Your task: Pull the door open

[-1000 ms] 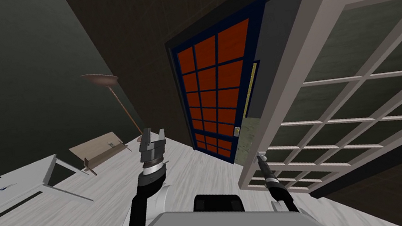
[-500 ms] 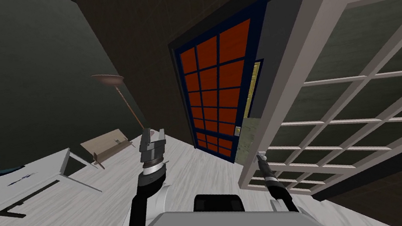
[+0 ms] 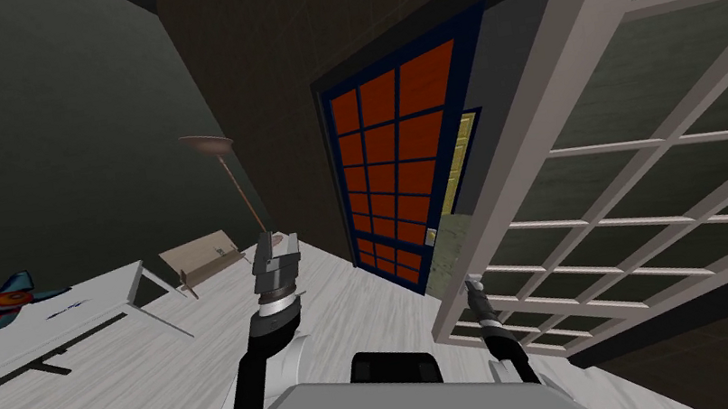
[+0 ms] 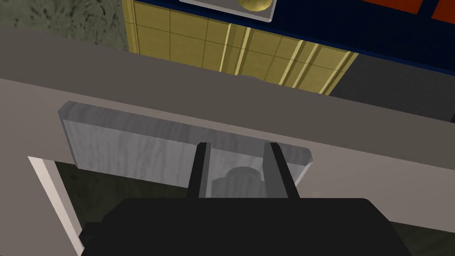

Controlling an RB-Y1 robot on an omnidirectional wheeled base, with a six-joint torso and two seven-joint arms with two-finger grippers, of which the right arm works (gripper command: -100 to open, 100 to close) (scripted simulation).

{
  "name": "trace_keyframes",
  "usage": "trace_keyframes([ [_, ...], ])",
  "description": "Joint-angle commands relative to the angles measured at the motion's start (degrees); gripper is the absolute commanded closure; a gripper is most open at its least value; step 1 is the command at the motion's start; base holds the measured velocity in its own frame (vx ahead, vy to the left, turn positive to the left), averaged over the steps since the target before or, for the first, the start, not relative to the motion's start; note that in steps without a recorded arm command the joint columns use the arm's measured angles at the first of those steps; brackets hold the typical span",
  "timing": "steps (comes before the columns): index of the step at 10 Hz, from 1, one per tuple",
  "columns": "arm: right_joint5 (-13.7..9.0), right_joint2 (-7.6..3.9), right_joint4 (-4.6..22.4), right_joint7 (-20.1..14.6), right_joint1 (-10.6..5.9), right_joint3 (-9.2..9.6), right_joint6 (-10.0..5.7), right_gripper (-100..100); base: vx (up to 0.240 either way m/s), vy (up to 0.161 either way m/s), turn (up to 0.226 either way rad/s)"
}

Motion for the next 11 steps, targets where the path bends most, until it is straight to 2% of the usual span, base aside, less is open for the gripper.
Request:
trace_keyframes([
  [1,-1.5,-0.75,-1.6,-2.9,1.07,-0.12,1.45,100,-0.062,-0.044,0.126],
  [3,-2.2,-0.82,-1.7,-5.6,1.01,0.32,1.51,100,-0.060,-0.029,0.077],
  [4,-2.2,-0.82,-1.7,-5.9,1.01,0.32,1.51,100,-0.049,-0.018,0.063],
  [5,-3.0,-0.89,-1.9,-8.2,0.96,0.76,1.58,100,-0.049,-0.020,0.082],
  [7,-3.0,-0.89,-1.9,-8.2,0.96,0.76,1.58,100,-0.027,-0.017,0.015],
  [8,-3.8,-0.97,-2.0,-10.6,0.89,1.24,1.64,100,-0.050,-0.024,0.084],
  [9,-3.8,-0.97,-2.0,-10.6,0.89,1.24,1.64,100,-0.057,-0.031,0.065],
  [11,-5.5,-1.12,-2.4,-14.4,0.77,2.21,1.78,100,-0.069,-0.038,0.118],
])
